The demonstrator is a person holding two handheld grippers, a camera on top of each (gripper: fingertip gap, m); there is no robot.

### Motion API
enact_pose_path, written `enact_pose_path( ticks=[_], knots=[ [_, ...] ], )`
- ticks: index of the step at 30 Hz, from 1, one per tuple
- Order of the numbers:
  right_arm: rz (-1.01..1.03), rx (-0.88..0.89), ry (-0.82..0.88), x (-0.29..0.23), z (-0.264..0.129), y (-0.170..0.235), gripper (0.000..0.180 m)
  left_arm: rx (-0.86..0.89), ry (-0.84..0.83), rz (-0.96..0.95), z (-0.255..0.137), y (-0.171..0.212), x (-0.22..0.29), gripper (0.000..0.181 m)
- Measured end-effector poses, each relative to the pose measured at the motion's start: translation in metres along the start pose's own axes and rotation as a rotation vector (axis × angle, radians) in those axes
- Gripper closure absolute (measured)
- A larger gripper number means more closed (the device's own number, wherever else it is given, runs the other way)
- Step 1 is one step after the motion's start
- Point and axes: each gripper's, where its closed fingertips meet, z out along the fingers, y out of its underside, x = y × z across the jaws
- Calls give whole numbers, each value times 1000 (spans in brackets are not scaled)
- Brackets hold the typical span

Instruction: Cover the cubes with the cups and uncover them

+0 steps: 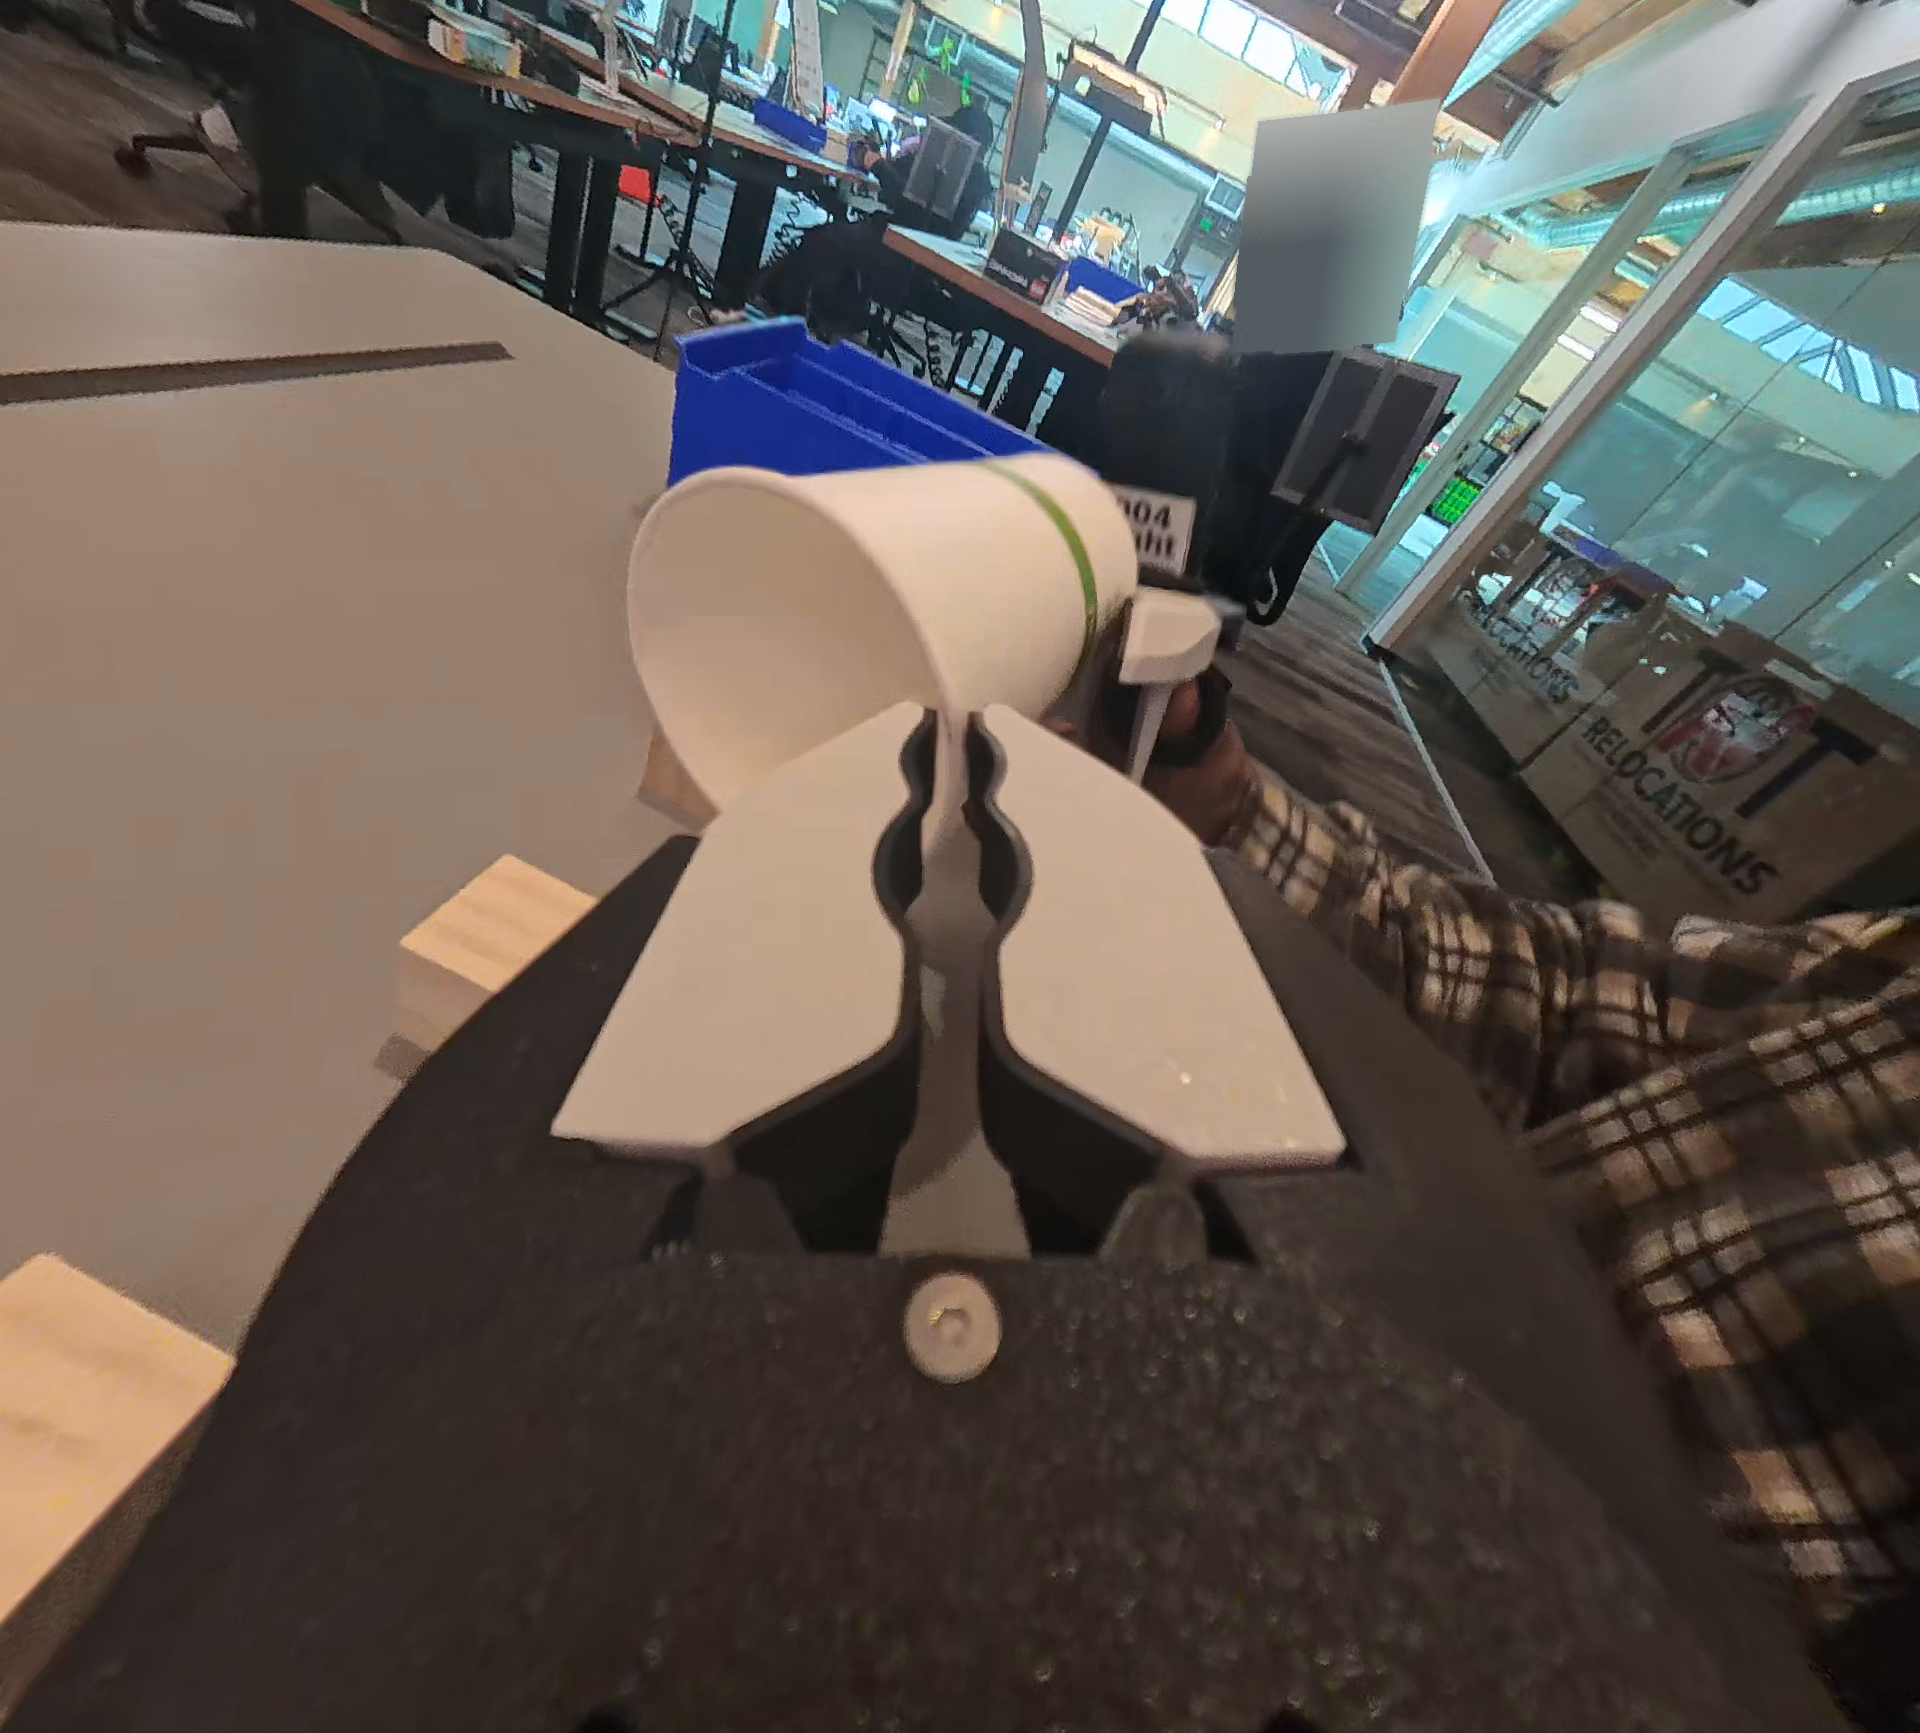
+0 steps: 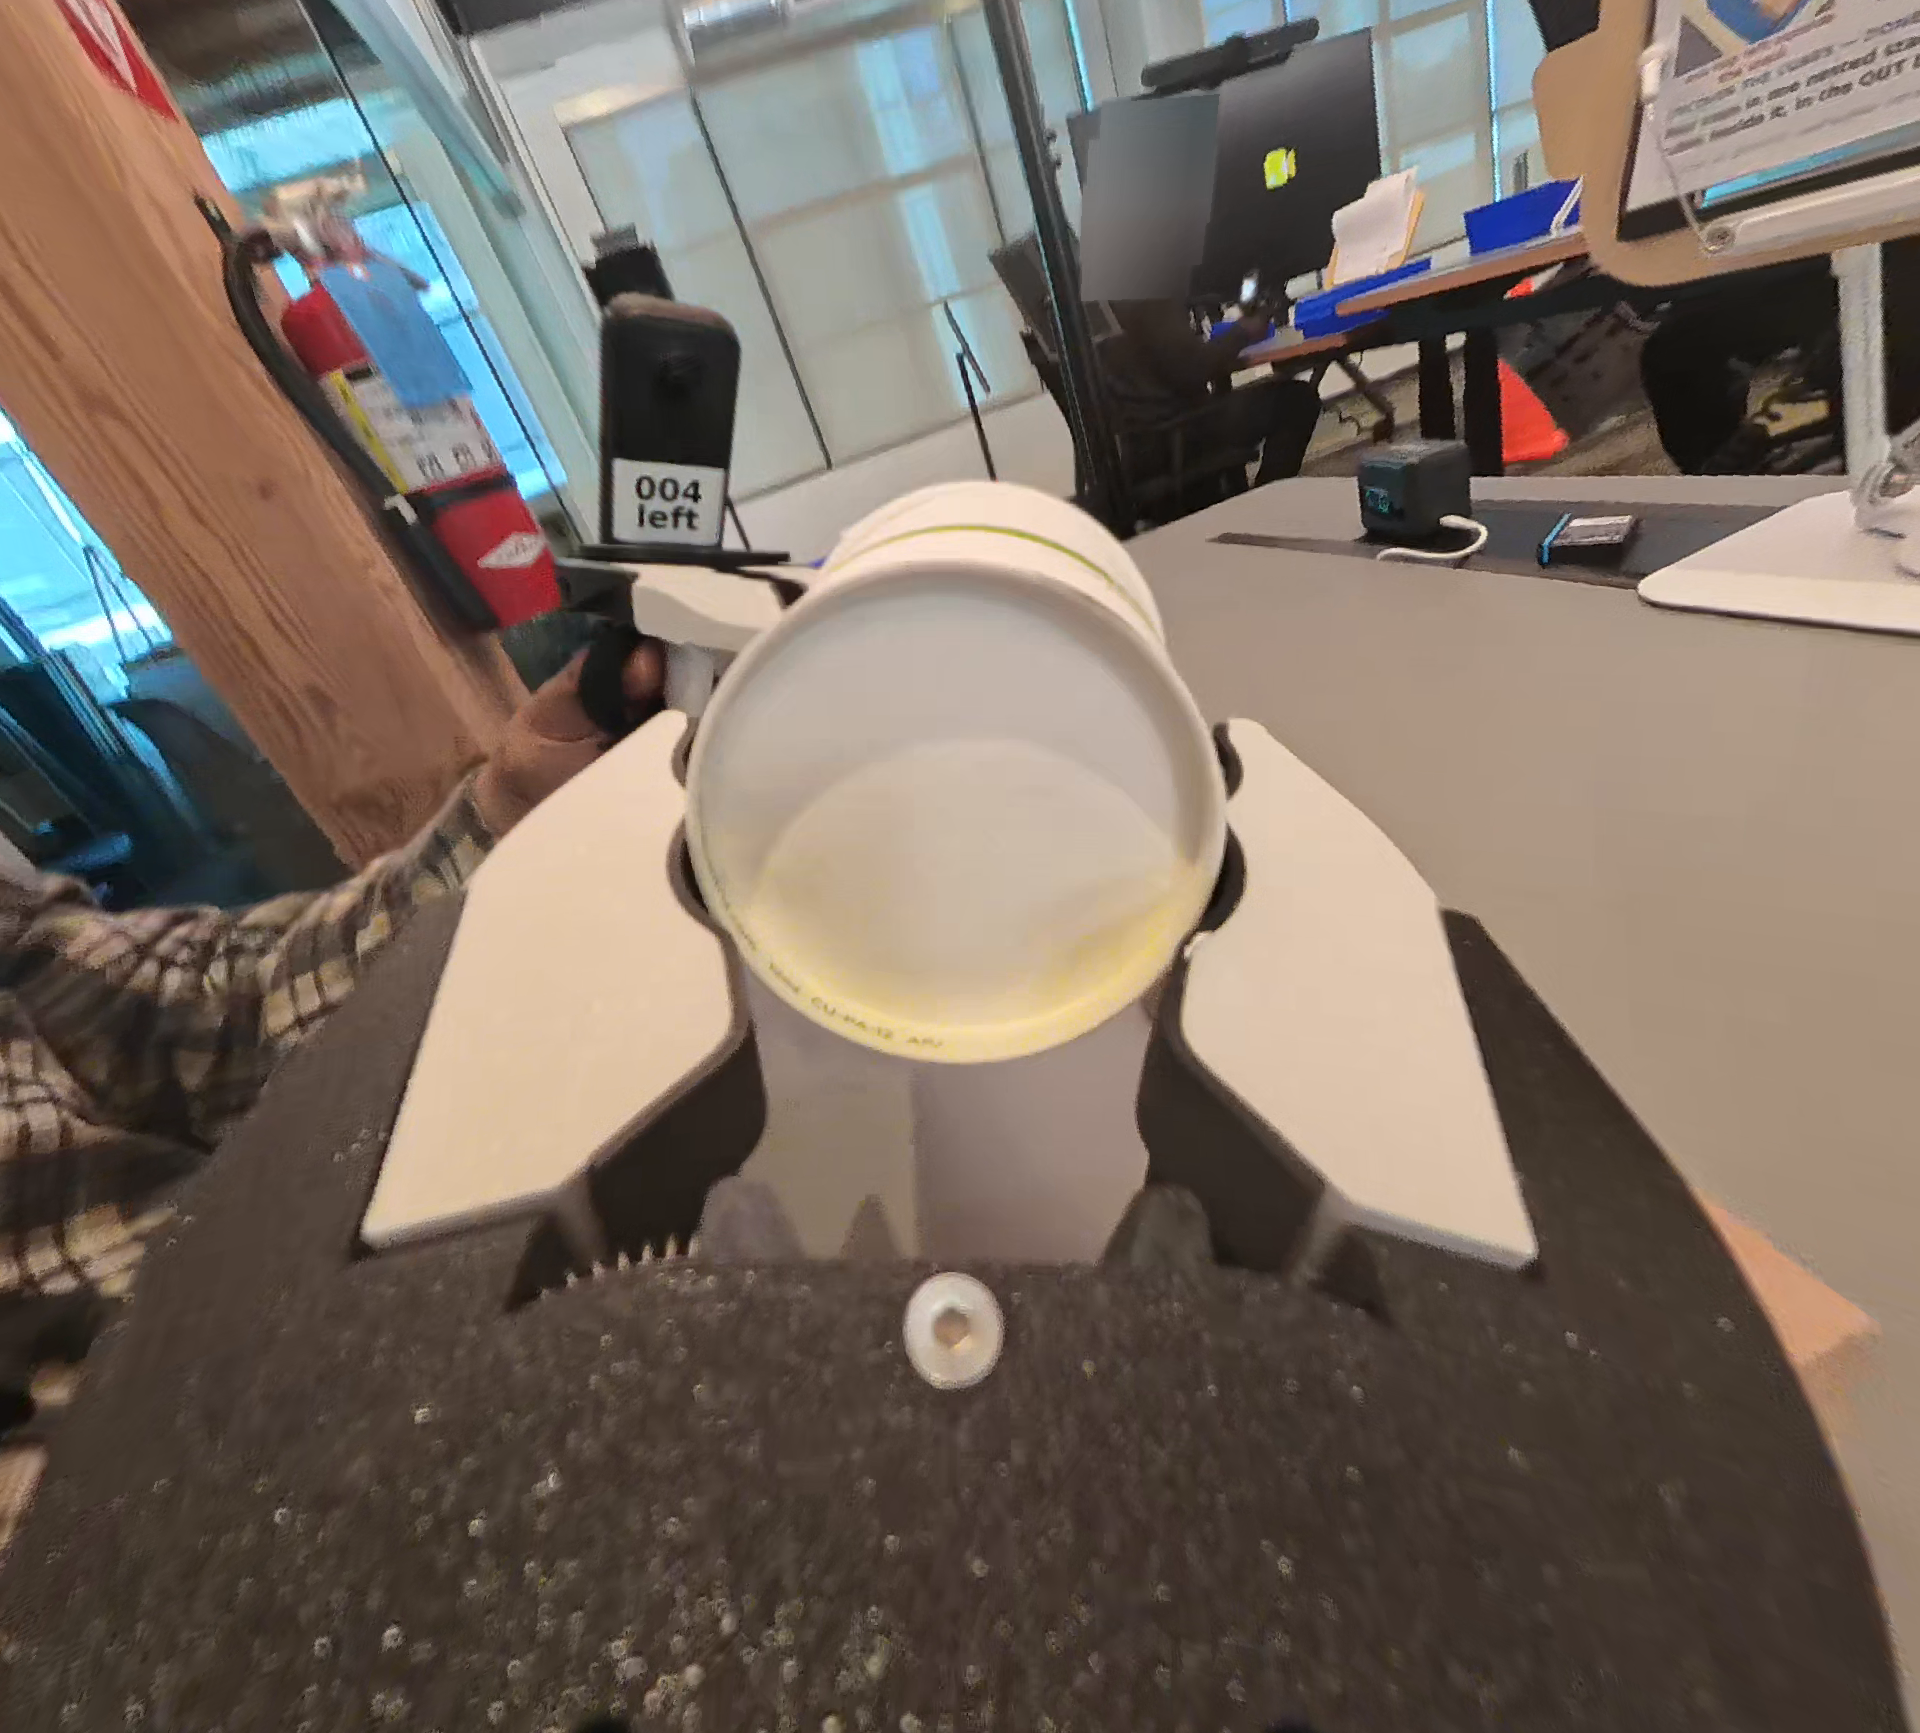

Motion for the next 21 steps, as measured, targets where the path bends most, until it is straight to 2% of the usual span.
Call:
enact_pose_path(
  ticks=[6,14,21],
  knots=[
    [-140,-189,4,2,-12,-11,90,-98,-84,100,4,23,-13,139],
    [-332,-662,-48,10,-29,5,90,-256,-183,405,-7,13,-21,106],
    [-386,-913,-141,10,-23,8,90,-428,-60,449,36,16,-19,89]
  ],
)
